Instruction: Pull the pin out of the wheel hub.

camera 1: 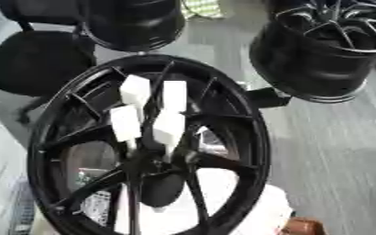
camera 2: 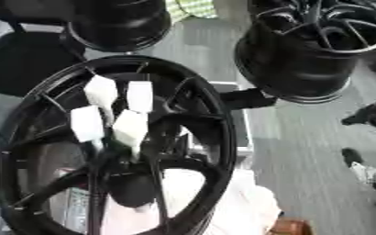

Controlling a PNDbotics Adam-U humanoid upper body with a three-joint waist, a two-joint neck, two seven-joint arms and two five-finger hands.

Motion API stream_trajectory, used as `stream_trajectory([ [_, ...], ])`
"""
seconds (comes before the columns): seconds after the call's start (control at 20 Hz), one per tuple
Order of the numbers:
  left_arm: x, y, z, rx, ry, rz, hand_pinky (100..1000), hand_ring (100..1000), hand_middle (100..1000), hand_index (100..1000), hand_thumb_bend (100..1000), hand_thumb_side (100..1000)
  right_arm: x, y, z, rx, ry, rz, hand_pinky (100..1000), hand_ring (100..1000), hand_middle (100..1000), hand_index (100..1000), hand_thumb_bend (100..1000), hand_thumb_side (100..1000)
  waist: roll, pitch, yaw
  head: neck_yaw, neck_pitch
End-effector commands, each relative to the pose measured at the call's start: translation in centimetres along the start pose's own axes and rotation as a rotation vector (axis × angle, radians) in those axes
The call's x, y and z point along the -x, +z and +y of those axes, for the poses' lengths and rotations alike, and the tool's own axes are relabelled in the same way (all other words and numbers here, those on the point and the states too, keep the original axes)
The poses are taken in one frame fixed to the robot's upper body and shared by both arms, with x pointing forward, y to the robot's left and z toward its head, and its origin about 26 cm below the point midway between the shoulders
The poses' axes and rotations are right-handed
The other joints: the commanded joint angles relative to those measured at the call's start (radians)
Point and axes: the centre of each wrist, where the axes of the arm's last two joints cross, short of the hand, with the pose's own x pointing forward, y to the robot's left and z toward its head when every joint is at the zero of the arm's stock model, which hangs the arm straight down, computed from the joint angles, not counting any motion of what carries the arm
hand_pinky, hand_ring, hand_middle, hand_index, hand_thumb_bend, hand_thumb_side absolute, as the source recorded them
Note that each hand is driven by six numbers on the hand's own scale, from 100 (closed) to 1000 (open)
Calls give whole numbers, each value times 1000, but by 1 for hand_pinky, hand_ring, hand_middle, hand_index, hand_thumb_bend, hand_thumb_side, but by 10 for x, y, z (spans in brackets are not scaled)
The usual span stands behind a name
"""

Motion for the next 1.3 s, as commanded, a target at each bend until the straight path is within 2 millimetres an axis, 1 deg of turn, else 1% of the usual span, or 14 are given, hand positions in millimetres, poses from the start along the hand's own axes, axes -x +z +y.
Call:
stream_trajectory([
  [0.05,-10,-5,1,32,-27,-26,834,783,801,860,100,719,1,-5,-19,-36,65,-41,921,827,708,801,191,372,1,-10,-1,-7,-9],
  [0.25,-11,-6,1,37,-26,-27,834,784,801,860,100,719,0,-9,-25,-56,73,-62,920,826,708,800,189,372,1,-10,0,-10,-11],
  [0.3,-11,-6,0,39,-26,-27,834,784,801,860,100,720,0,-9,-26,-57,73,-64,920,826,707,799,171,370,1,-10,1,-9,-11],
  [0.35,-11,-6,0,40,-26,-26,834,784,801,860,100,720,1,-10,-28,-56,72,-64,920,826,707,799,189,372,1,-9,1,-8,-11],
  [0.65,-10,-6,0,41,-25,-22,834,785,802,860,100,723,1,-17,-43,-52,67,-79,919,824,705,797,185,370,1,-10,3,-11,-10],
  [0.9,-11,-7,-1,51,-23,-20,835,785,802,861,100,725,-1,-31,-74,-54,87,-132,920,825,707,798,196,366,-1,-12,11,-22,-13],
  [1.15,-11,-9,-3,69,-21,-15,835,786,803,861,100,731,-9,-45,-105,-82,117,-194,920,827,712,799,221,358,-7,-12,23,-39,-18],
  [1.3,-12,-11,-4,85,-19,-14,835,786,803,861,100,730,-14,-51,-121,-88,123,-227,920,828,713,799,227,354,-11,-12,31,-48,-21],
])
